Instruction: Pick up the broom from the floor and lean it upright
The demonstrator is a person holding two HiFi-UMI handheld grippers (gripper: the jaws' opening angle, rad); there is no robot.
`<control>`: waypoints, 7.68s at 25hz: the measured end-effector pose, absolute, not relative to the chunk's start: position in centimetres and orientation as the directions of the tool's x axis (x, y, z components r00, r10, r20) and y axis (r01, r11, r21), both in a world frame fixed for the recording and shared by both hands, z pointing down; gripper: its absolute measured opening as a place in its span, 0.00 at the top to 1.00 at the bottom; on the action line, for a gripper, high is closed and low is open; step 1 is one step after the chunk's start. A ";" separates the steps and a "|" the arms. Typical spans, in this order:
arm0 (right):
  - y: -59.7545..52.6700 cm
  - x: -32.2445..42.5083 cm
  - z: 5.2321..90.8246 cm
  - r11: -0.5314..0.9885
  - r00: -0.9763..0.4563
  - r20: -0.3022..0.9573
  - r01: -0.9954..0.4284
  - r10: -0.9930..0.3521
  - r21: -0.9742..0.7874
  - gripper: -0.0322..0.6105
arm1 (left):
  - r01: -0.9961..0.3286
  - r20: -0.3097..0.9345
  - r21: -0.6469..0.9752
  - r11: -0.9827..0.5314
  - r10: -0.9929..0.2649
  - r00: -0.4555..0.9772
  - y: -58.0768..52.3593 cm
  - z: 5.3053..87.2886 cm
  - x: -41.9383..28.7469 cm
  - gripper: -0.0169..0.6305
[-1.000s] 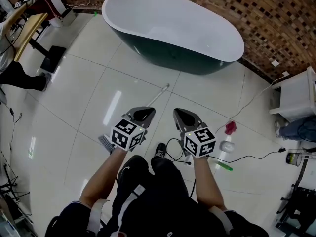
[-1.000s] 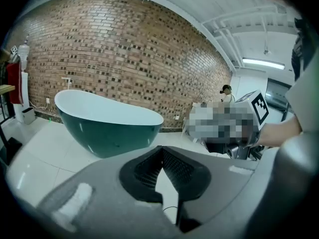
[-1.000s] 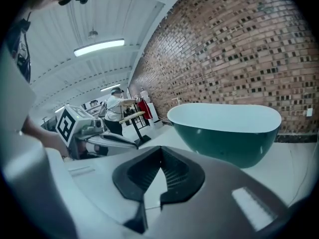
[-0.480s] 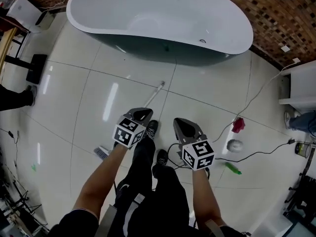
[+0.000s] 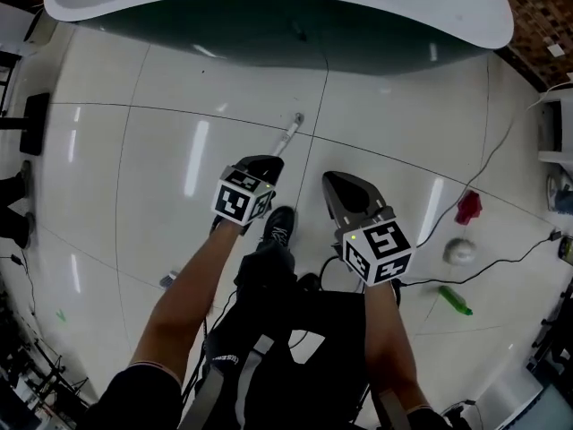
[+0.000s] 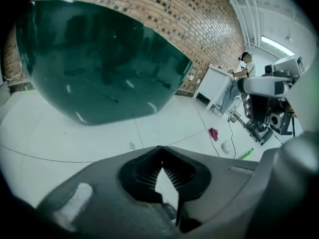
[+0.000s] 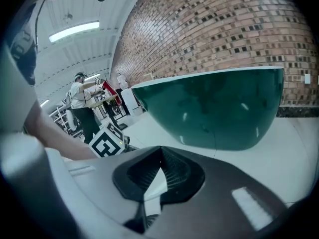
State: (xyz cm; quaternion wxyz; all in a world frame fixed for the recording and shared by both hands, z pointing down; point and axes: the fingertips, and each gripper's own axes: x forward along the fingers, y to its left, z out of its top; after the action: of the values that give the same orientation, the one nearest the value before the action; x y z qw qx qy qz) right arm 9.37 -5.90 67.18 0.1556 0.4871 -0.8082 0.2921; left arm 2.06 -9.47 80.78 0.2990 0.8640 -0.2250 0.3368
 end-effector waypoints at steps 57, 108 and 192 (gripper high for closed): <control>-11.3 11.1 78.8 0.287 -0.474 0.480 -0.865 -0.739 -0.412 0.95 | -0.679 0.829 0.185 -0.710 -0.259 0.497 -15.6 96.0 0.4 0.82; -17.3 -5.3 31.1 0.555 -0.651 0.447 -0.758 -0.613 -0.343 0.95 | -0.896 0.532 0.083 -0.437 -0.740 0.411 -24.1 38.5 -19.5 0.83; -26.4 -4.6 21.5 0.691 -0.726 0.204 -0.688 -0.657 -0.222 0.95 | -0.775 0.271 0.265 -0.573 -0.727 0.630 -26.6 24.2 -10.0 0.97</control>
State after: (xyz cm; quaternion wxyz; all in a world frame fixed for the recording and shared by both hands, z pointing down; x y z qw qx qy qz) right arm -4.58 -26.36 21.48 0.0542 0.3664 -0.9178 0.1428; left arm -10.02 -26.59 24.20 0.1818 0.8844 -0.4248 0.0661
